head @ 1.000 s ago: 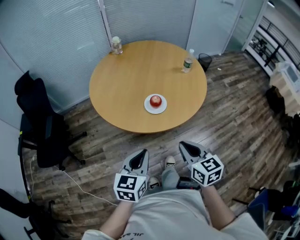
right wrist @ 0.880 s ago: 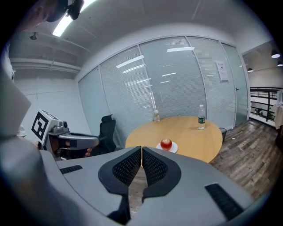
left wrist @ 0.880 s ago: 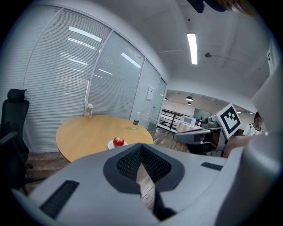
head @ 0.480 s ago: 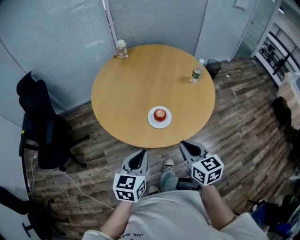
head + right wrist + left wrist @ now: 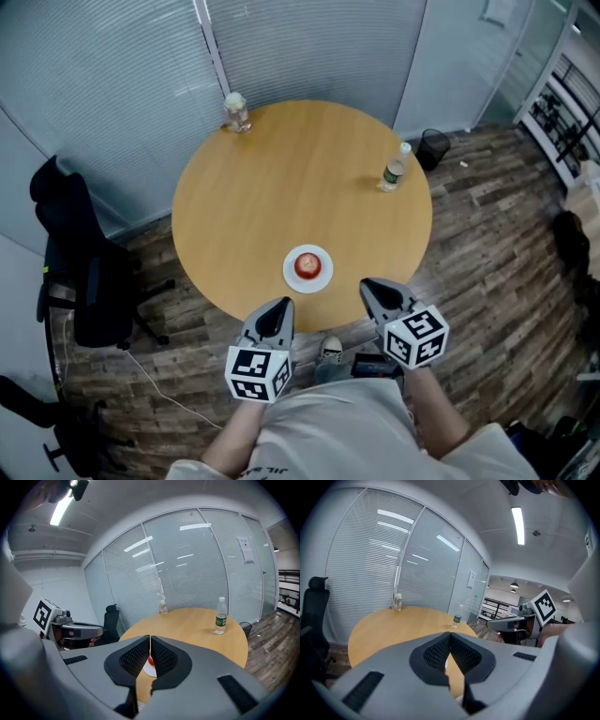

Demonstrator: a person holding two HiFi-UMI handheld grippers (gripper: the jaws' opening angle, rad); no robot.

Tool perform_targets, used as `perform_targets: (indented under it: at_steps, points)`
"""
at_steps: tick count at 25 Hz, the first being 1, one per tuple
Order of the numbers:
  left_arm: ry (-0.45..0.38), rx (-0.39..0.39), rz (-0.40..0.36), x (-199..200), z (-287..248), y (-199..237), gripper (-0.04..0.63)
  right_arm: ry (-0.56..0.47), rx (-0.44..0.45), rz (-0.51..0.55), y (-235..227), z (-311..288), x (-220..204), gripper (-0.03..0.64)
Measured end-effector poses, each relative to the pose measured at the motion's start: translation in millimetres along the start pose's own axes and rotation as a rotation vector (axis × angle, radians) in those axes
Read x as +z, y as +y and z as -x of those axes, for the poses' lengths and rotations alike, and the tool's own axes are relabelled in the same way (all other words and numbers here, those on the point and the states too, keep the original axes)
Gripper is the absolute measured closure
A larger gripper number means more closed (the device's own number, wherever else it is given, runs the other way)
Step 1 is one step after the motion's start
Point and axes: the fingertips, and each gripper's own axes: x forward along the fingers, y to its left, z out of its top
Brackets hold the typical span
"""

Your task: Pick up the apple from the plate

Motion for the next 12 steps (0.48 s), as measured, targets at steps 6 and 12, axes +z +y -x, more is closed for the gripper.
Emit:
perform_targets:
  at_steps: [6,12]
  points:
    - [-0.010,0.030,-0.011,14.4,-28.4,-3.5,0.592,-0.002,0.020,0.007,-35.5,-14.6,13.0,0.586]
    - [0.012,0.047,-0.002,13.3,-36.3,8.1,0.592,0.012,0.028,-0.011,-41.3,-29.4,13.0,0.584]
